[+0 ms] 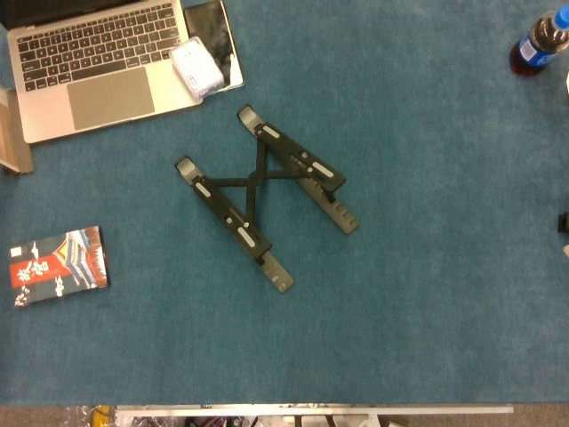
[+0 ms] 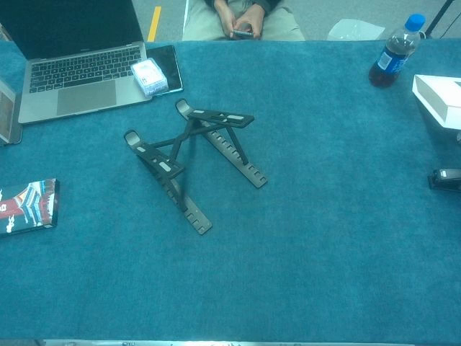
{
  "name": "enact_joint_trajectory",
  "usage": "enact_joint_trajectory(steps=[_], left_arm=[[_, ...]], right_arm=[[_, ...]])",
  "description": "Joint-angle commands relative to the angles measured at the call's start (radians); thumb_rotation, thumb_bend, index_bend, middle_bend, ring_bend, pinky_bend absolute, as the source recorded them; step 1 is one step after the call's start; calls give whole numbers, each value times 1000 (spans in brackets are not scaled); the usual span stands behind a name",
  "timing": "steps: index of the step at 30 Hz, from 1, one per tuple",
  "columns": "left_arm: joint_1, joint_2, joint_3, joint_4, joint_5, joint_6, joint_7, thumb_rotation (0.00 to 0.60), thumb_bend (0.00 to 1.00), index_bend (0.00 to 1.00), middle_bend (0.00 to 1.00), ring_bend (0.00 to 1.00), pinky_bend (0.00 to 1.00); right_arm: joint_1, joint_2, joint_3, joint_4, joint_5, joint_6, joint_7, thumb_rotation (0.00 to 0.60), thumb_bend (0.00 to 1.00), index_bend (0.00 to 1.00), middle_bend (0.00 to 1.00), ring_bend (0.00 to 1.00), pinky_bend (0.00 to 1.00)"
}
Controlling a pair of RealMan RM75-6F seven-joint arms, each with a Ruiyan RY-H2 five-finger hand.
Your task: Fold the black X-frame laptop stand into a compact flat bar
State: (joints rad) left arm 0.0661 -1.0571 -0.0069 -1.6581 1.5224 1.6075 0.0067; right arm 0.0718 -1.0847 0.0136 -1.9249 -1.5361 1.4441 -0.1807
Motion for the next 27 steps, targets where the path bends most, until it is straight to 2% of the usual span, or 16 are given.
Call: enact_joint_trajectory(steps=[1,10,15,19,22,27], left_arm=[[0,-2,2,0,2,-1,3,600,401,67,44,0,0],[2,-1,4,-7,8,3,8,600,401,67,44,0,0],[1,1,4,-9,9,3,9,600,402,67,44,0,0],[-2,3,5,-16,13,-2,15,600,402,67,43,0,0],[-5,3,3,-21,12,-4,19,600,401,67,43,0,0],[-11,9,0,-30,15,-8,24,600,402,67,43,0,0]], right_arm=[[1,0,-1,2,4,-5,1,600,0,0,22,0,0],[11,0,-3,3,-4,-21,11,600,0,0,22,0,0],[36,17,-10,-10,-29,-62,58,600,0,0,22,0,0],[110,68,-47,-6,-118,-181,187,600,0,0,22,0,0],[173,91,-57,-7,-157,-260,319,600,0,0,30,0,16],[264,71,-30,25,-179,-321,522,600,0,0,139,10,158]])
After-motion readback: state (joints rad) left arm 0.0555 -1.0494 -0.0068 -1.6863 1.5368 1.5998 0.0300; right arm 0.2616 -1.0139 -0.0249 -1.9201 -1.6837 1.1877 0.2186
